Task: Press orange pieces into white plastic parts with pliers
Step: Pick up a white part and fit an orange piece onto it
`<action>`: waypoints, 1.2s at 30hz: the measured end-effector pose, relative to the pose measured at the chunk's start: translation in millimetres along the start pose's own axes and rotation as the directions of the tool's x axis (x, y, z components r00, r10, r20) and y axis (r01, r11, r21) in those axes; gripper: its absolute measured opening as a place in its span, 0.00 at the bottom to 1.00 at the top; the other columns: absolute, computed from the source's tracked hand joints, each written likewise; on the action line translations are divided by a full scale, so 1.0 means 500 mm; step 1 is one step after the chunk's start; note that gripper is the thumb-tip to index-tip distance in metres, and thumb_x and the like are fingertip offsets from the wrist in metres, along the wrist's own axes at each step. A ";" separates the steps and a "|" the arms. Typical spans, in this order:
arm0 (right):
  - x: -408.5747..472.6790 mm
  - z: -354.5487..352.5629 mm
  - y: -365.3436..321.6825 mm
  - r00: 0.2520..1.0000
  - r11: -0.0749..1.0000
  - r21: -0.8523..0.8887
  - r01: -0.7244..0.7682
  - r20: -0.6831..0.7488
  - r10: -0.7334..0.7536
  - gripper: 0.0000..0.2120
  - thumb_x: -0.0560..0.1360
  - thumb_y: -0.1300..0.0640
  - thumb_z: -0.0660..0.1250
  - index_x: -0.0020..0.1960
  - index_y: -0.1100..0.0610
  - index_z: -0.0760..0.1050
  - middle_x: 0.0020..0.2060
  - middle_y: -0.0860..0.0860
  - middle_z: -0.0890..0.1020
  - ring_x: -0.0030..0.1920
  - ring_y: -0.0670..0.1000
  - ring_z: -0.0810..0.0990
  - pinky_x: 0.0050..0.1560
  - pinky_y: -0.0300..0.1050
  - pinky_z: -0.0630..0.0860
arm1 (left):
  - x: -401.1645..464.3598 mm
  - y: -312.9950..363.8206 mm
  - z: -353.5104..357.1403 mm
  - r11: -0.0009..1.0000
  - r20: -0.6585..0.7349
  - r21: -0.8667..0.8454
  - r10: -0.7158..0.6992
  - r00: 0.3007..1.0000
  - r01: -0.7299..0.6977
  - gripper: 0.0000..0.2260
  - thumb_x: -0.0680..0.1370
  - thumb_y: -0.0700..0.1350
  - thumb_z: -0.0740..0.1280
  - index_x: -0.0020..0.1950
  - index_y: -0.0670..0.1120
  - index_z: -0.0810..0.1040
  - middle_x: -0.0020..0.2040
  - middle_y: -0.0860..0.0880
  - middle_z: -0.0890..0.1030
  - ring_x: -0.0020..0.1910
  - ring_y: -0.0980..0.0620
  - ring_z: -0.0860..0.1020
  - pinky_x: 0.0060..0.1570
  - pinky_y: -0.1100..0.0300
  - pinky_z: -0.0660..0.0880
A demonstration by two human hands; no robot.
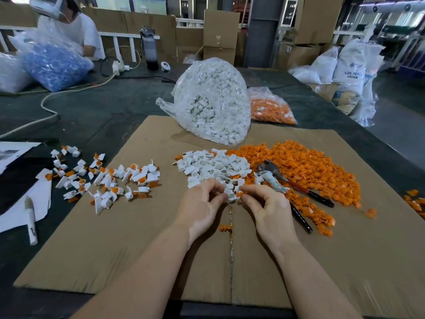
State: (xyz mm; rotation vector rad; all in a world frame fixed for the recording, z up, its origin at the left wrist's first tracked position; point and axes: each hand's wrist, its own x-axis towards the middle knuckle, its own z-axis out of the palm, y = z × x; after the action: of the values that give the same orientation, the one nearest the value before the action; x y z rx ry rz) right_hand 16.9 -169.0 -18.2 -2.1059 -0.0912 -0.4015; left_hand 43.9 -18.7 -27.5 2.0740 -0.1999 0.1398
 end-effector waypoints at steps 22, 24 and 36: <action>0.004 0.006 0.007 0.993 0.989 -0.150 -0.017 0.112 0.034 0.11 0.71 0.55 0.70 0.32 0.53 0.73 0.24 0.45 0.72 0.28 0.44 0.69 0.32 0.42 0.66 | -0.013 0.012 -0.002 0.997 0.022 -0.042 0.067 0.997 -0.067 0.11 0.74 0.41 0.70 0.38 0.55 0.74 0.36 0.57 0.78 0.39 0.59 0.75 0.40 0.71 0.69; 0.004 0.006 0.008 0.992 0.987 -0.162 -0.013 0.120 0.033 0.11 0.71 0.55 0.71 0.32 0.53 0.73 0.24 0.45 0.72 0.27 0.43 0.68 0.31 0.40 0.65 | -0.014 0.012 -0.003 0.996 0.036 -0.005 0.090 0.995 -0.090 0.09 0.75 0.41 0.69 0.39 0.54 0.75 0.37 0.57 0.78 0.41 0.57 0.75 0.42 0.70 0.69; 0.004 0.004 0.006 0.994 0.998 -0.058 -0.015 0.105 0.021 0.08 0.70 0.54 0.73 0.34 0.55 0.78 0.27 0.47 0.77 0.30 0.48 0.72 0.35 0.49 0.71 | -0.015 0.014 -0.004 0.993 0.060 0.051 0.107 0.992 -0.110 0.02 0.76 0.42 0.68 0.44 0.49 0.77 0.38 0.55 0.78 0.40 0.57 0.75 0.40 0.73 0.68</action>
State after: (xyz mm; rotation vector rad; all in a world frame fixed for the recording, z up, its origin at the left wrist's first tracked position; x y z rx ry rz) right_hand 20.1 -169.5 -21.0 -2.1821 -0.1242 -0.2846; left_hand 35.1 -19.7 -21.7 2.1233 -0.3476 0.1535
